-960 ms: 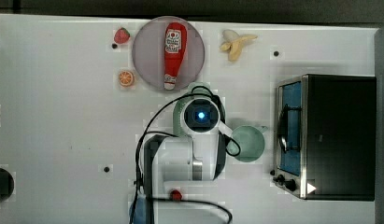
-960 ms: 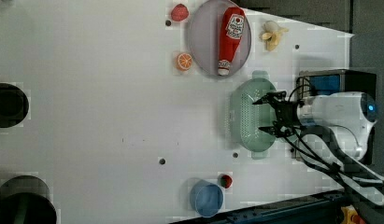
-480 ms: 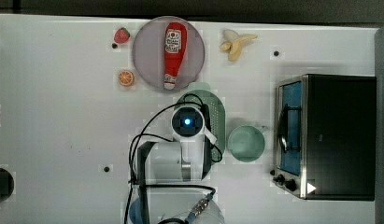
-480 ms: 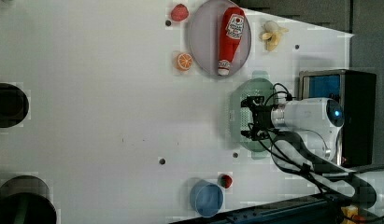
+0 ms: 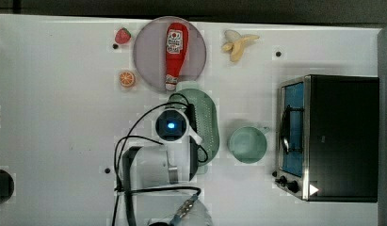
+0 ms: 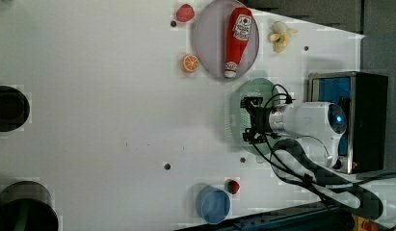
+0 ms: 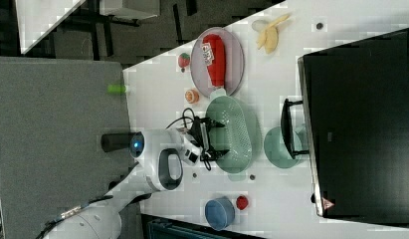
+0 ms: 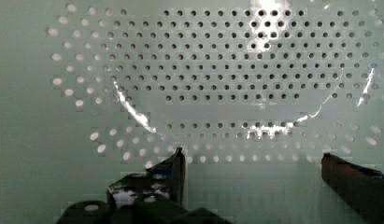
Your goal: Drag strainer right to left.
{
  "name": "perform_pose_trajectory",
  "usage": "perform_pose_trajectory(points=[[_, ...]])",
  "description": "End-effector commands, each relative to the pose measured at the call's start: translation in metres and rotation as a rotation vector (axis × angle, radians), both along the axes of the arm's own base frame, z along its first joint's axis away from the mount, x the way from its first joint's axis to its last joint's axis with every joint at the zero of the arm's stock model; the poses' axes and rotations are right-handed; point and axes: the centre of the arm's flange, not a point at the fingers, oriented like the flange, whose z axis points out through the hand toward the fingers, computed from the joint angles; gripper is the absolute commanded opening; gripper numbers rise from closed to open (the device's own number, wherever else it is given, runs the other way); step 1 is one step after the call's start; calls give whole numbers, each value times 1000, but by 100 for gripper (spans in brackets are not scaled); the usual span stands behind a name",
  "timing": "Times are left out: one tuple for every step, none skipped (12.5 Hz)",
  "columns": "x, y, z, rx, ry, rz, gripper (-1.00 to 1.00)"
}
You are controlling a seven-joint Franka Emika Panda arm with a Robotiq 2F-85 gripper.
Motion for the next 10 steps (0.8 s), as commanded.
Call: perform_pose_trajectory(points=[[2, 31, 14, 14, -16, -49, 100], [1, 41, 15, 21, -15, -55, 100], [-2, 51, 15, 28, -11, -71, 100], [-3, 60, 16, 33, -9, -95, 100], [-6, 70, 16, 35, -5, -114, 100], [-9, 80, 17, 39, -3, -113, 100], [-11, 90, 17, 42, -1, -110, 100], [-14, 97, 17, 43, 2, -111, 100], [-16, 105, 17, 45, 2, -108, 100], [-16, 112, 17, 47, 1, -105, 100]])
